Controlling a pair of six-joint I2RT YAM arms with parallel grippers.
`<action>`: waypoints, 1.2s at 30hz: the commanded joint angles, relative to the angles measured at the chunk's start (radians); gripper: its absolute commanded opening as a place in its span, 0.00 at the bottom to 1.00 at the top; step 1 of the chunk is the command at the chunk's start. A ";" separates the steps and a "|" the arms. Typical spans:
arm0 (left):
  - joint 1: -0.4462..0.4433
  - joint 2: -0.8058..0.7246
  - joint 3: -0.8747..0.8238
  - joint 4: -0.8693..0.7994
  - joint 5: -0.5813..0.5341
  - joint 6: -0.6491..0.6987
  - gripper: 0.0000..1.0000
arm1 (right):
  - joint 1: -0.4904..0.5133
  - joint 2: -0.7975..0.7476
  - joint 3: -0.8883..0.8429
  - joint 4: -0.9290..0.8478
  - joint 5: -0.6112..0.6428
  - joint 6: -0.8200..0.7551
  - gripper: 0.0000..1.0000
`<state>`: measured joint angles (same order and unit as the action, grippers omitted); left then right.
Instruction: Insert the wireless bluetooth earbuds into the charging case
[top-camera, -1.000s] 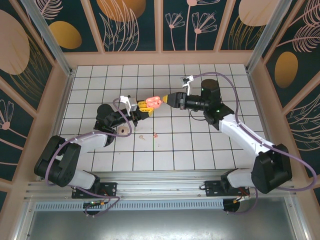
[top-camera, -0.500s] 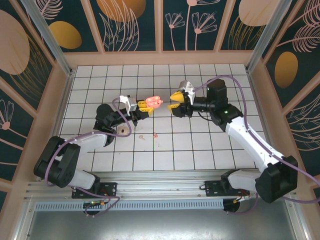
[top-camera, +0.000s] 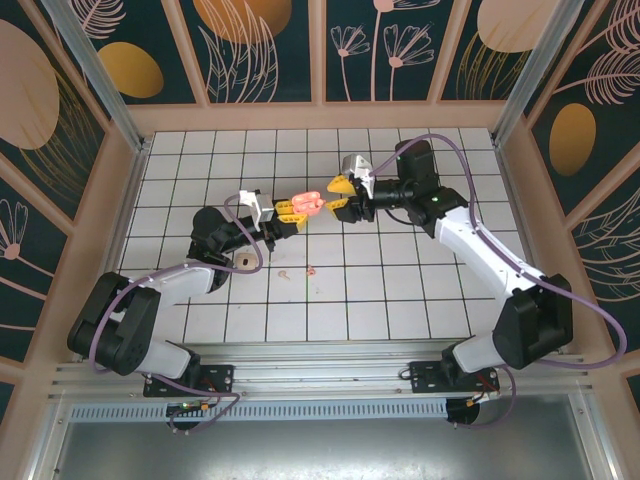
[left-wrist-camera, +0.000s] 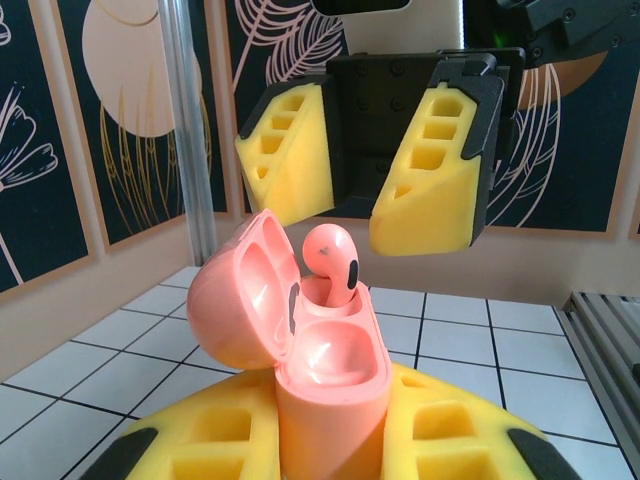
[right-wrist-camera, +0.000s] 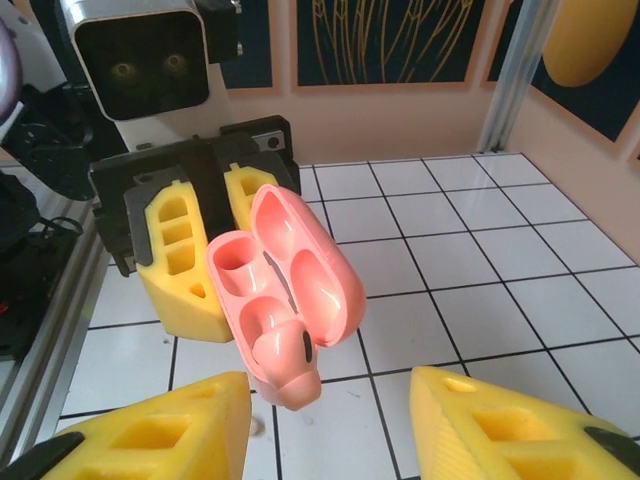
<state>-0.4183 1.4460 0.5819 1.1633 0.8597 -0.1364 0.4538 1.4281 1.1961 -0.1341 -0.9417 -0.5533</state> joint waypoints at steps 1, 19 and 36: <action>-0.005 -0.016 0.022 0.031 0.024 -0.005 0.02 | 0.011 0.011 0.042 -0.018 -0.067 -0.023 0.45; -0.005 -0.021 0.020 0.030 0.017 -0.006 0.02 | 0.036 0.031 0.054 -0.033 -0.028 0.045 0.30; -0.005 -0.038 0.015 -0.015 -0.029 0.042 0.02 | 0.088 -0.035 -0.052 0.062 0.202 0.231 0.10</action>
<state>-0.4171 1.4414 0.5819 1.1324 0.8345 -0.1276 0.5137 1.4250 1.1812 -0.1261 -0.8246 -0.3985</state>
